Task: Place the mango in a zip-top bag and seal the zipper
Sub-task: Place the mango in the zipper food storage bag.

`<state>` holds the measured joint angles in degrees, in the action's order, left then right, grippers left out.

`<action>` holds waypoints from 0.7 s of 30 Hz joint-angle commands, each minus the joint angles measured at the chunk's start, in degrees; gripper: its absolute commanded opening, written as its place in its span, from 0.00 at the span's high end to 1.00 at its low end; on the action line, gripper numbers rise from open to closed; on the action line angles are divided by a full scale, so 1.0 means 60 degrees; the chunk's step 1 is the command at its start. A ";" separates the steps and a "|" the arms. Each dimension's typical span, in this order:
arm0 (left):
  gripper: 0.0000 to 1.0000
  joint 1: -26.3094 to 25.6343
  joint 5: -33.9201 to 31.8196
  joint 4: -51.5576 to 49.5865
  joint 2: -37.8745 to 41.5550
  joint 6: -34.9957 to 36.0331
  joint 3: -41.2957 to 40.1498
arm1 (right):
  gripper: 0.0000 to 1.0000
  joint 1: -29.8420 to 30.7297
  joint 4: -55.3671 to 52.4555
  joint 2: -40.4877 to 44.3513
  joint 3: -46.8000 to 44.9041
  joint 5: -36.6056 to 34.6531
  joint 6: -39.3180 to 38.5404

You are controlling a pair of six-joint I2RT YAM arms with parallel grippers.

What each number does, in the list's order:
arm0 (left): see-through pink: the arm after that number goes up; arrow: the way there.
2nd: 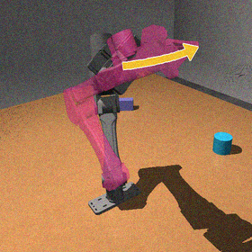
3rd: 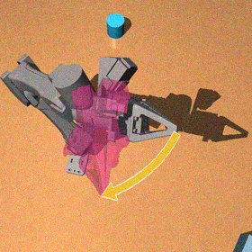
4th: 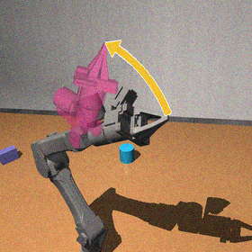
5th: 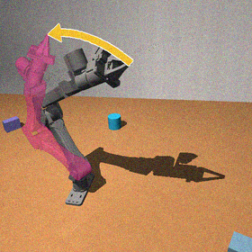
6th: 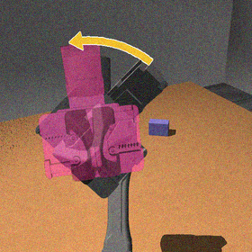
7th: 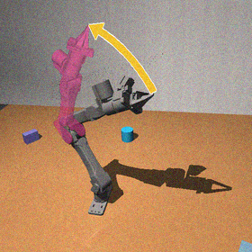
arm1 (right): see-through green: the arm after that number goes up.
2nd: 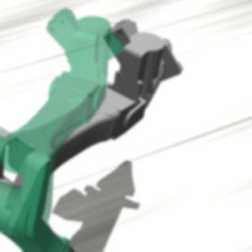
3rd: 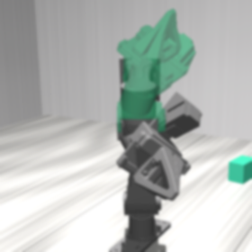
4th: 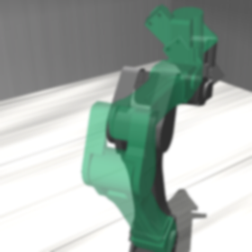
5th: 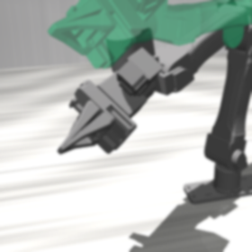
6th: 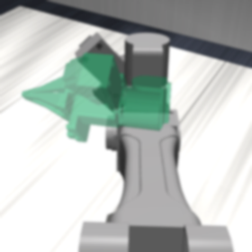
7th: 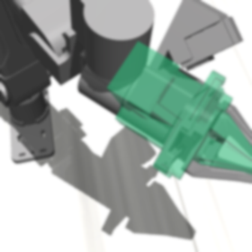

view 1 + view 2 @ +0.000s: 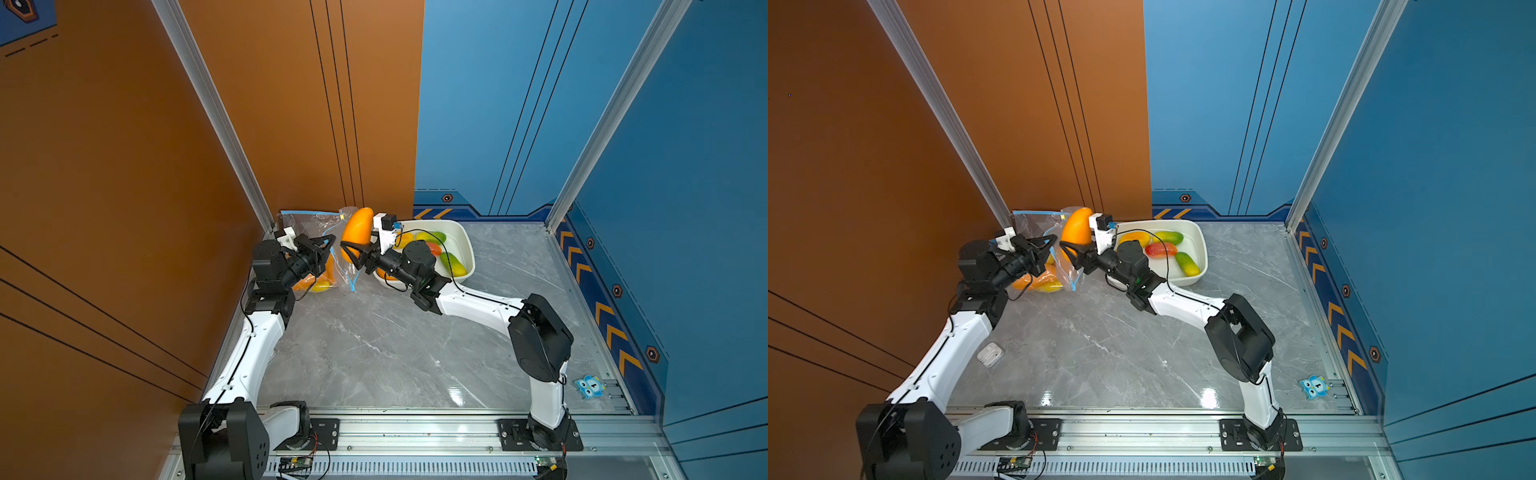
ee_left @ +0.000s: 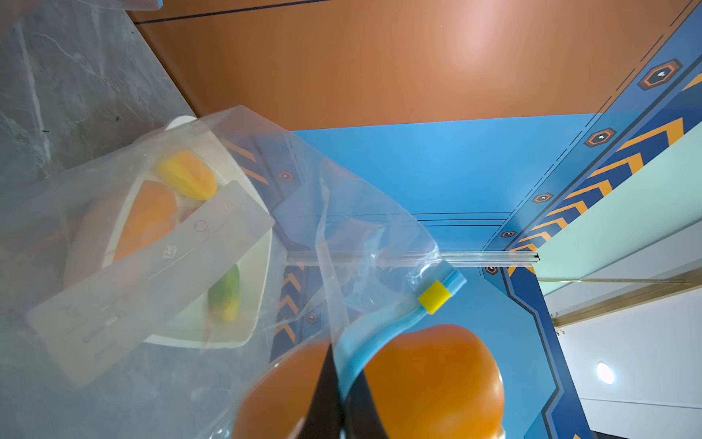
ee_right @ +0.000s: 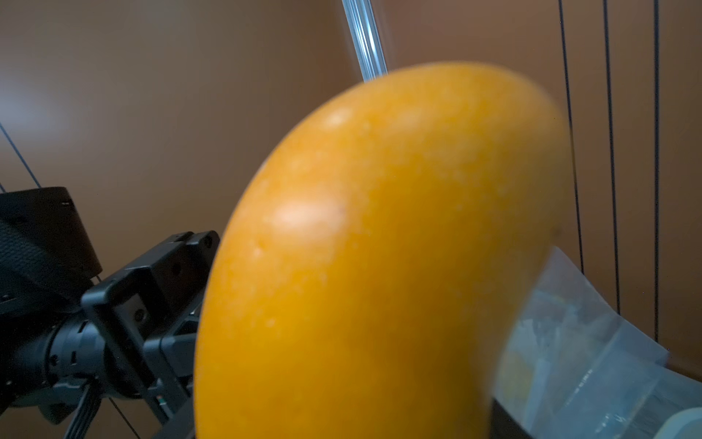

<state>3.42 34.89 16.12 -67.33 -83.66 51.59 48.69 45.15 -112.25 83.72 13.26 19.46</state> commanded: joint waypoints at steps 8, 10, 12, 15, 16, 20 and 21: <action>1.00 0.0109 0.0022 0.0282 0.0157 -0.0237 0.0021 | 0.62 0.0181 0.0527 -0.0467 0.0024 -0.0182 -0.1573; 1.00 0.0114 -0.0010 0.0282 0.0222 -0.0266 -0.0036 | 0.62 0.0243 -0.0718 -0.0401 0.0306 -0.0785 -0.2226; 1.00 0.0094 -0.0042 0.0283 0.0250 -0.0265 -0.0046 | 0.60 0.0208 -0.2092 -0.0293 0.0686 -0.1058 -0.2719; 1.00 0.0057 -0.0066 0.0282 0.0236 -0.0251 -0.0065 | 0.56 0.0300 -0.3738 -0.0165 0.1078 -0.1807 -0.3706; 1.00 0.0012 -0.0115 0.0287 0.0253 -0.0237 -0.0071 | 0.51 0.0306 -0.4589 -0.0160 0.1395 -0.1778 -0.4010; 1.00 -0.0076 -0.0132 0.0286 0.0151 -0.0237 -0.0020 | 0.32 0.0318 -0.5364 -0.0136 0.1457 -0.1177 -0.4451; 1.00 -0.0090 -0.0145 0.0285 0.0133 -0.0237 -0.0027 | 0.28 0.0315 -0.5480 -0.0179 0.1506 -0.1066 -0.4404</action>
<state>3.31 34.68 16.10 -67.18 -85.17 51.59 50.26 20.86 -113.80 91.50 6.00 -2.96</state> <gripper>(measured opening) 0.047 0.715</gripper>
